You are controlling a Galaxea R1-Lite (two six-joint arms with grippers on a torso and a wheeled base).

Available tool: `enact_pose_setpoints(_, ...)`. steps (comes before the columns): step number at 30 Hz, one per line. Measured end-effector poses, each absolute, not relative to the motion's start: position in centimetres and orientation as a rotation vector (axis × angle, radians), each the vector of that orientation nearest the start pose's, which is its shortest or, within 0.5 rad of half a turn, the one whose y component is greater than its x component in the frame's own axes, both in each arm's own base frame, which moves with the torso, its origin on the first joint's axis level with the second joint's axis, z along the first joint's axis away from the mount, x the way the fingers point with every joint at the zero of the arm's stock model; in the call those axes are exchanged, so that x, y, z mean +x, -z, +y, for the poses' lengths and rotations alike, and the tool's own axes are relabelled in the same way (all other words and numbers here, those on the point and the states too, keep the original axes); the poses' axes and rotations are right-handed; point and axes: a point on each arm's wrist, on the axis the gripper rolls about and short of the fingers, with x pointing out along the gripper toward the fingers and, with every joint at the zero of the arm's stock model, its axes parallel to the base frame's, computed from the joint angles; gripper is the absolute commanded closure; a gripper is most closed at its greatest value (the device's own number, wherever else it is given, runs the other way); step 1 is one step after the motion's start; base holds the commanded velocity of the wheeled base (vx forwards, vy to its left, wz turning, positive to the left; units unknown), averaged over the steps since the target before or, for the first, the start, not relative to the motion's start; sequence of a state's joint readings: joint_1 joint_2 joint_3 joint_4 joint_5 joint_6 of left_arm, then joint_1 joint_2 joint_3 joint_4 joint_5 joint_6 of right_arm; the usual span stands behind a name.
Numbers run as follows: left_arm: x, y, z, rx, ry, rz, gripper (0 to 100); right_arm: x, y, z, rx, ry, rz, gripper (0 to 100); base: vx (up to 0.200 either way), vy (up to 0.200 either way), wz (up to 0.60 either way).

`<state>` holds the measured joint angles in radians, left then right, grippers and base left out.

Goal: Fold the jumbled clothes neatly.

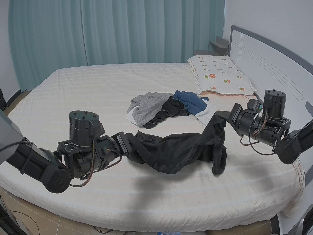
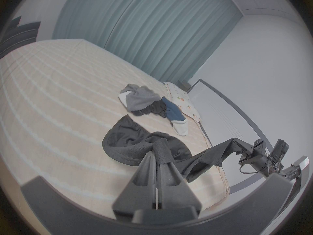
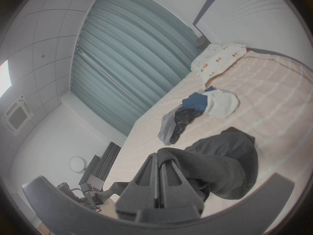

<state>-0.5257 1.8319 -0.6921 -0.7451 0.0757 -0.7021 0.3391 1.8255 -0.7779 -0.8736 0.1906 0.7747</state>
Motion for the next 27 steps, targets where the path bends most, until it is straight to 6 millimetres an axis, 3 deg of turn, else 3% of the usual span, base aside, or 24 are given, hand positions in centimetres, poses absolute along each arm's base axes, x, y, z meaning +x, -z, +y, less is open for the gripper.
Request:
enact_pose_setpoints(8, 27.1, -10.3, -15.7, -0.623, 0.244, 0.590, 100, 30.7, -14.4, 11.6, 0.748, -0.418, 0.428, 100, -0.150, 0.150, 0.00)
enact_pose_setpoints(11, 26.8, -9.7, -15.5, -0.615, 0.233, 0.608, 100, 30.7, -14.3, 11.6, 0.747, -0.417, 0.432, 100, 0.000, 0.000, 0.00)
enact_pose_setpoints(23, 26.8, -9.8, -15.4, -0.625, 0.224, 0.576, 100, 30.6, -14.2, 12.1, 0.742, -0.428, 0.439, 100, 0.000, 0.000, 0.00)
enact_pose_setpoints(27, 27.0, -9.9, -15.2, -0.633, 0.207, 0.564, 100, 30.5, -14.2, 12.3, 0.741, -0.432, 0.441, 100, 0.000, 0.200, 0.00)
